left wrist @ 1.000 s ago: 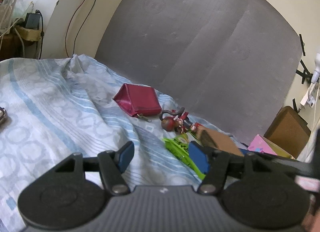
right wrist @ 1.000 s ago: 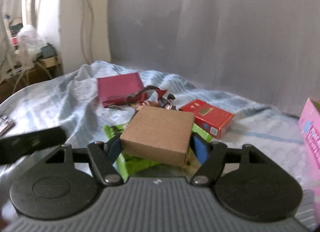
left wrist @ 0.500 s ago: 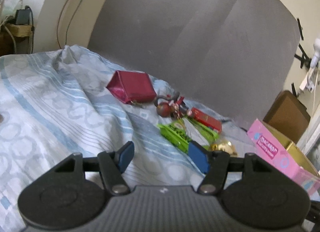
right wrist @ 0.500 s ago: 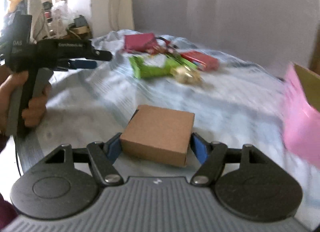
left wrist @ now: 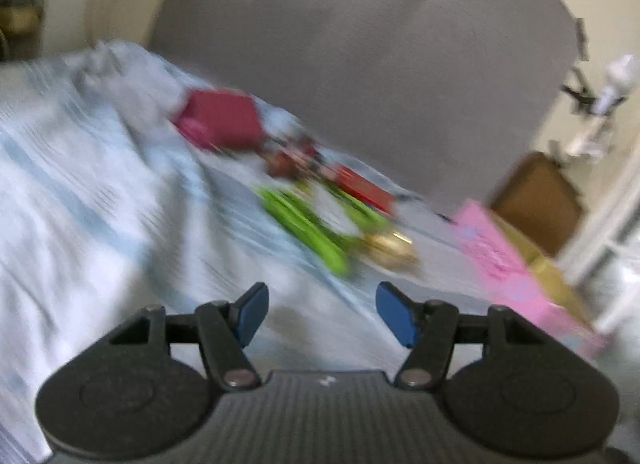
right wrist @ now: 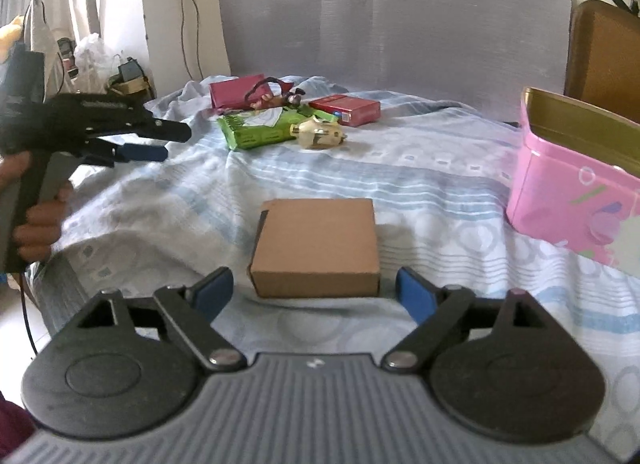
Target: Organize rigid objects
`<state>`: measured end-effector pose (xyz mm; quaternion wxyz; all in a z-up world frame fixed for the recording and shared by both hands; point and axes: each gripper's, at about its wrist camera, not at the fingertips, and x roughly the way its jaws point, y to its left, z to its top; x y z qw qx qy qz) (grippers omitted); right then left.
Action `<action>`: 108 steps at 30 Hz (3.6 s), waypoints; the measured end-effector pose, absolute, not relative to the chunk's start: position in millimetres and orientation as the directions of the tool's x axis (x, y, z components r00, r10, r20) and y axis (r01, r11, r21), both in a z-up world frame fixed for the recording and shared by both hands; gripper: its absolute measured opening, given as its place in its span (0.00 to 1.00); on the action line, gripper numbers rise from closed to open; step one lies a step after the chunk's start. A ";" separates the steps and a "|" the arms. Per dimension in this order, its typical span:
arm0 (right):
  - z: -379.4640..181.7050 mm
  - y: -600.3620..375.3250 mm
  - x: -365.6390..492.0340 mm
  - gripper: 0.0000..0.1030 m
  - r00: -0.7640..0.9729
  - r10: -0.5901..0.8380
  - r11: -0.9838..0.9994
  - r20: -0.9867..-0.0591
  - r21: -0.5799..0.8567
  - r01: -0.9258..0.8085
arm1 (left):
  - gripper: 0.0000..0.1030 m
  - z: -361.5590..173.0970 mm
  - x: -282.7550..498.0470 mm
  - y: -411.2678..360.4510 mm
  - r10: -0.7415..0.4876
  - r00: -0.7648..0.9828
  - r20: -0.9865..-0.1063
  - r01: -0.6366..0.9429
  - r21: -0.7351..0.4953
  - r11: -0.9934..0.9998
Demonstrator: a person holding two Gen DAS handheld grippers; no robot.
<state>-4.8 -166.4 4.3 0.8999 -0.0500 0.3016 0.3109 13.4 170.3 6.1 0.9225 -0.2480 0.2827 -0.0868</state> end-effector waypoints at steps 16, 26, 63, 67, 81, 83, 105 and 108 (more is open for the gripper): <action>4.7 -163.9 3.1 0.67 0.661 0.483 0.816 -0.574 0.021 -0.578 | 0.42 0.2 40.7 39.9 -0.580 0.559 -0.593 0.248 -0.547 0.799; 50.1 -219.3 21.9 0.67 0.833 0.392 0.904 -0.389 -0.006 -0.428 | 0.42 67.4 91.6 -24.4 -0.648 0.587 -0.486 0.421 -0.500 0.756; 52.4 -315.0 6.5 0.70 0.938 0.131 0.958 -0.320 0.284 -0.037 | 0.59 59.8 78.9 -63.9 -0.393 0.749 -0.534 0.353 -0.181 0.918; 47.8 -305.1 4.9 0.70 0.921 0.157 0.947 -0.356 0.320 -0.037 | 0.59 49.2 67.0 -42.9 -0.358 0.757 -0.547 0.316 -0.174 0.933; 45.4 -276.2 -3.5 0.70 0.910 0.185 0.942 -0.372 0.331 -0.056 | 0.60 27.2 48.6 -12.8 -0.262 0.791 -0.552 0.247 -0.103 0.964; 46.1 -277.2 -5.2 0.70 0.913 0.181 0.941 -0.366 0.335 -0.053 | 0.62 26.3 47.4 -15.1 -0.267 0.790 -0.552 0.254 -0.102 0.962; 40.4 -288.7 -3.3 0.71 0.911 0.175 0.927 -0.374 0.374 -0.025 | 0.78 -0.6 45.4 -33.5 -0.347 0.730 -0.589 0.322 -0.152 0.934; 39.8 -288.6 -2.5 0.71 0.909 0.176 0.928 -0.377 0.372 -0.025 | 0.78 -2.7 44.8 -32.5 -0.351 0.734 -0.582 0.324 -0.154 0.933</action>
